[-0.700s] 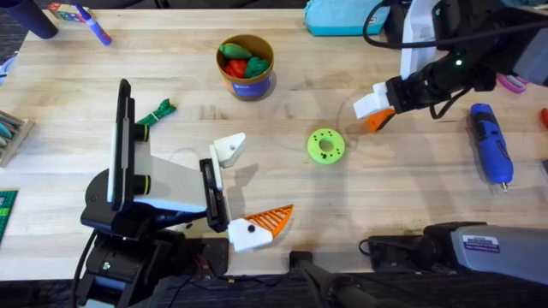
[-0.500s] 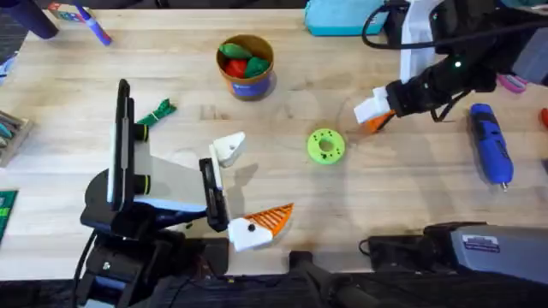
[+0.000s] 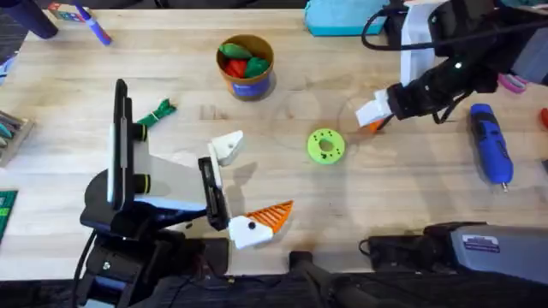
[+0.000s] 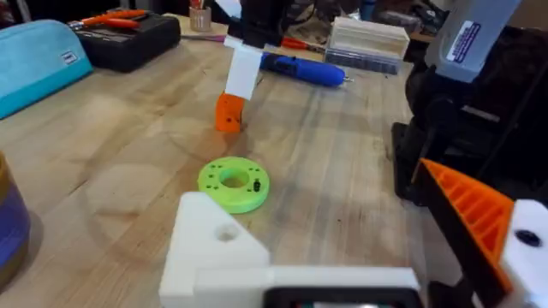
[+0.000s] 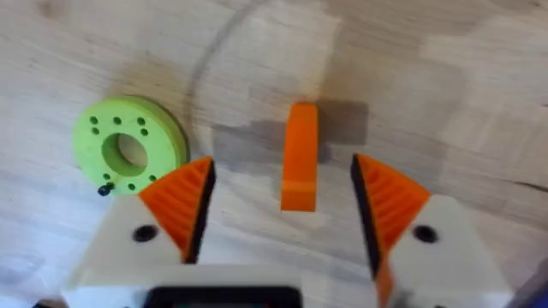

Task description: Pick up the gripper from the table and insert it into the empty holder that is missing its gripper. Then pick up a screw, insert it into the mounting hole, and use the screwdriver to tighten it. Finally, clean up the table by picking up the vegetable and placing it into the bucket.

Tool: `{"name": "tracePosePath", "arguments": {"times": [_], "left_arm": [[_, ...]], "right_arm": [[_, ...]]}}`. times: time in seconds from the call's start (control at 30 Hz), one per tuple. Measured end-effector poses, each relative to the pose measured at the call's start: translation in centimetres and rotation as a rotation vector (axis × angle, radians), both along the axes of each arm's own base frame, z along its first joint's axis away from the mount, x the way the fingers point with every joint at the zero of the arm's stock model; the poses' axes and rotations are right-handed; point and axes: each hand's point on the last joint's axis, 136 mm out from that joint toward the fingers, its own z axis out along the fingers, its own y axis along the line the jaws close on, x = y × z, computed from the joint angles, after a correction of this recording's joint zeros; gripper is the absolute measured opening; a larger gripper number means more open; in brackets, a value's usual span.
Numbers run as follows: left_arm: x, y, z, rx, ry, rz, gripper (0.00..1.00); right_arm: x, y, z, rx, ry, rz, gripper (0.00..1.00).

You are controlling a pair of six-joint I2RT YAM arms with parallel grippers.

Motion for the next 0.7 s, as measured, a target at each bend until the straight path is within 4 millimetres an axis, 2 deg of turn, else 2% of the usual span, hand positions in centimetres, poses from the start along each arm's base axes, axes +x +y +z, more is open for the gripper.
{"name": "tracePosePath", "arguments": {"times": [0.23, 0.37, 0.53, 0.7], "left_arm": [[0.0, 0.0, 0.0, 0.0, 0.0, 0.0, 0.992], [0.0, 0.0, 0.0, 0.0, 0.0, 0.0, 0.992], [0.0, 0.0, 0.0, 0.0, 0.0, 0.0, 0.992], [0.0, 0.0, 0.0, 0.0, 0.0, 0.0, 0.992]], "right_arm": [[0.05, -0.52, -0.05, -0.029, -0.002, -0.008, 0.455], [0.08, -0.57, -0.05, -0.033, -0.003, -0.007, 0.374], [0.2, -0.68, 0.0, -0.038, -0.008, -0.012, 0.032], [0.48, -0.66, 0.11, -0.038, -0.019, -0.01, 0.016]]}}
